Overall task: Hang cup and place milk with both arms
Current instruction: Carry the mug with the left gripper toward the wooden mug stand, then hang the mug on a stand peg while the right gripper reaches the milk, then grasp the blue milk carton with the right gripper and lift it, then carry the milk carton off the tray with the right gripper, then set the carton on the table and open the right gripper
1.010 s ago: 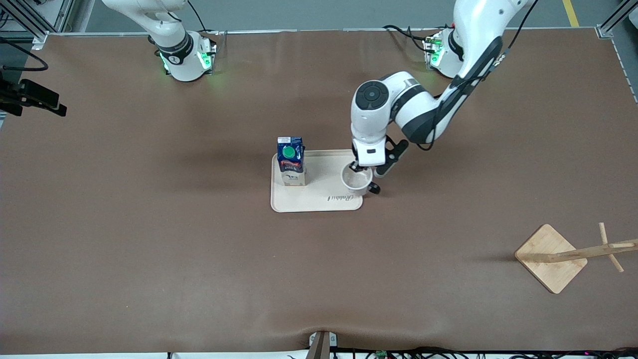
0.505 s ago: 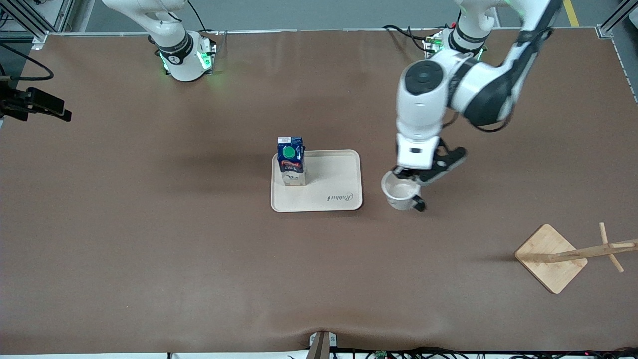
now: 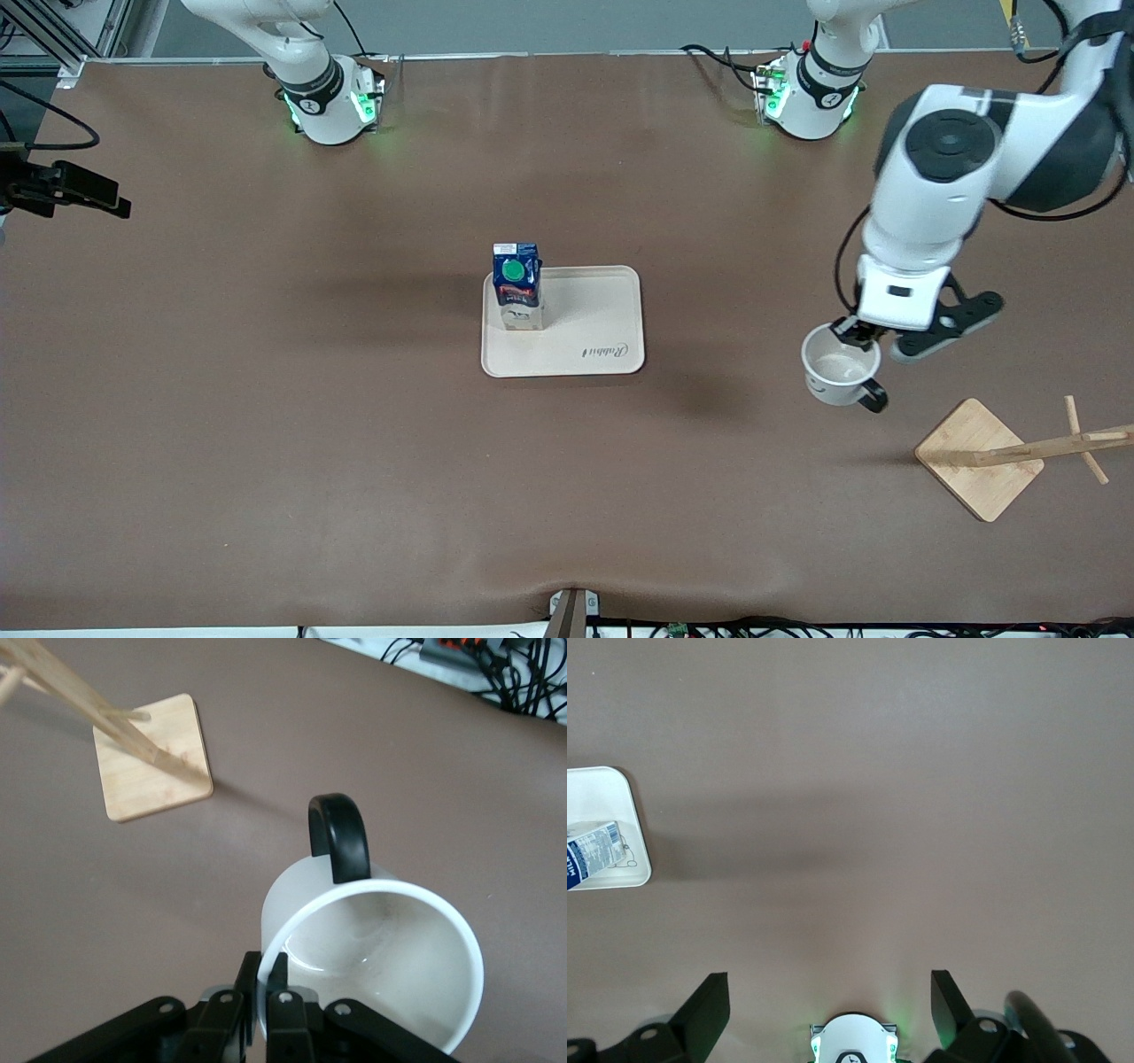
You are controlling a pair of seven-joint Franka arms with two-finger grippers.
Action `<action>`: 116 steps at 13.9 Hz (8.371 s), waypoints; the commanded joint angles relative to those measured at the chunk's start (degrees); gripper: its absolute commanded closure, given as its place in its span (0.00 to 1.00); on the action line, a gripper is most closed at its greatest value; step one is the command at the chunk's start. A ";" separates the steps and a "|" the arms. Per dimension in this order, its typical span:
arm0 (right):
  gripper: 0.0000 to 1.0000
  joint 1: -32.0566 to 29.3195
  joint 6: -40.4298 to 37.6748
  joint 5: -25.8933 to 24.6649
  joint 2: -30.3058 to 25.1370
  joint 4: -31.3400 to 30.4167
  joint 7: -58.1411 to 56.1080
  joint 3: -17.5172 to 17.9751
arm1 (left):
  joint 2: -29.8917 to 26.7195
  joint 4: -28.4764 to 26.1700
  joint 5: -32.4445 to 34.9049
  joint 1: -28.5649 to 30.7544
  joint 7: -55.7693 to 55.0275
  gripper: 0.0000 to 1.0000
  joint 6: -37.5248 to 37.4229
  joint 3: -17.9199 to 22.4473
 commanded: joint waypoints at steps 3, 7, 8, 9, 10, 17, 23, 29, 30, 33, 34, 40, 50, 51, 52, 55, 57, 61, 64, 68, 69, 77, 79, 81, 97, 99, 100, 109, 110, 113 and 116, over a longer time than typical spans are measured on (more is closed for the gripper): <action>0.00 2.27 -2.18 1.65 0.10 0.24 0.62 0.55 | -1.09 2.41 -4.02 8.25 14.57 1.00 -0.55 -0.46; 0.00 7.54 -1.57 6.13 0.10 0.50 9.03 0.46 | 0.22 6.35 -4.19 12.82 27.04 1.00 -0.55 -0.28; 0.00 8.86 -1.48 6.76 0.10 0.50 11.23 0.55 | 0.66 7.06 -5.24 14.49 30.29 1.00 -0.55 -0.28; 0.00 10.70 -1.39 7.81 0.36 0.59 13.00 0.55 | 1.10 7.68 -7.60 16.25 33.81 1.00 -0.55 -0.19; 0.00 12.72 -1.05 9.56 1.06 0.50 15.01 0.46 | 1.19 7.68 -9.01 17.66 37.15 1.00 -0.55 -0.19; 0.00 27.21 9.84 10.98 7.03 0.06 34.95 0.46 | 1.72 7.51 -12.19 23.21 47.28 1.00 -0.55 -0.10; 0.00 36.81 19.51 10.02 15.12 -0.11 43.49 0.29 | 2.25 7.86 -14.47 22.86 47.38 1.00 -0.46 -0.54; 0.00 41.91 31.27 7.82 17.59 -7.30 49.39 0.37 | 6.11 11.81 -14.56 23.12 52.55 1.00 -0.46 -0.28; 0.00 42.87 33.65 7.82 17.68 -9.06 49.84 0.29 | 6.46 12.07 -14.65 23.12 53.17 1.00 -0.46 -0.28; 0.00 43.67 35.61 6.15 17.59 -11.62 50.01 0.28 | 7.34 12.95 -14.30 23.12 53.27 1.00 -0.37 -0.19; 0.00 44.11 35.78 5.89 17.68 -12.24 50.02 0.28 | 7.60 13.04 -14.30 23.12 53.27 1.00 -0.37 -0.19; 0.00 44.20 37.27 4.92 18.03 -13.29 50.37 0.28 | 9.19 16.47 -14.65 22.59 53.18 1.00 -0.46 -0.28; 0.00 45.17 48.25 4.92 18.03 -19.80 53.61 0.37 | 11.65 16.38 -14.74 24.18 54.85 1.00 -0.37 -0.10; 0.08 45.17 48.44 5.00 18.03 -19.71 53.79 0.37 | 11.91 16.38 -14.74 24.52 54.85 1.00 -0.37 -0.10; 0.27 45.26 48.53 5.00 18.03 -19.71 53.79 0.37 | 12.87 16.56 -14.65 24.79 54.85 1.00 -0.29 -0.10; 0.96 45.52 47.65 4.92 17.86 -19.54 53.71 0.37 | 14.20 16.56 -14.48 24.62 54.67 1.00 0.06 -0.10; 1.00 44.91 45.03 5.79 17.24 -15.87 53.44 0.28 | 14.20 16.56 -14.65 24.35 53.27 0.07 0.06 -0.19; 1.00 38.78 23.35 11.93 16.28 1.27 53.71 -0.07 | 12.36 16.74 -14.65 23.83 51.26 0.00 -1.16 -1.94; 1.00 28.51 12.96 11.86 11.36 1.38 46.20 -0.15 | 8.76 16.56 -14.04 23.74 47.83 0.00 -6.07 -4.31; 1.00 13.12 8.80 11.25 9.07 -4.31 25.63 -0.24 | 3.58 16.74 -13.95 23.74 44.92 0.00 -12.67 -5.99; 1.00 10.65 8.80 9.24 8.80 -5.38 21.93 -0.24 | 2.69 16.74 -13.95 23.74 44.92 0.00 -13.98 -5.99; 1.00 -7.03 27.23 2.89 4.23 -29.70 -6.30 -0.07 | 1.19 21.66 -14.65 22.86 45.44 0.00 -23.74 -6.26; 1.00 -7.39 28.31 3.07 4.32 -31.57 -6.85 0.02 | -0.12 21.92 -14.83 22.68 44.74 0.00 -25.68 -7.13; 1.00 -7.30 30.49 3.16 4.15 -33.94 -6.85 0.02 | -1.27 21.66 -14.83 20.59 44.65 0.00 -26.12 -6.71; 0.00 -7.13 29.03 3.51 4.67 -31.77 -6.59 0.02 | -12.78 11.47 -19.04 -17.92 43.07 0.00 -29.47 31.63; 0.00 -6.95 26.22 3.60 4.76 -27.91 -6.59 0.11 | -13.05 11.20 -21.76 -17.84 43.16 0.00 -29.90 31.62; 0.00 -6.78 23.68 3.60 4.76 -24.15 -6.67 0.28 | -13.05 11.46 -21.77 -17.75 42.99 0.00 -30.51 31.36; 0.00 0.35 7.06 6.58 7.66 13.47 -7.82 0.37 | -13.13 12.07 -20.71 -17.49 42.02 0.00 -32.89 29.52; 0.00 0.69 5.48 6.33 6.62 13.94 -7.64 0.29 | -13.22 12.25 -20.63 -17.48 42.02 0.00 -32.89 29.52; 0.00 0.26 -0.24 5.97 1.61 10.54 -6.85 -2.51 | -13.92 12.34 -19.05 -17.31 42.54 0.00 -33.33 29.60; 0.00 0.43 3.33 6.06 -8.39 -3.67 -7.11 -6.04 | -13.84 12.43 -19.13 -17.22 41.76 0.00 -33.77 29.69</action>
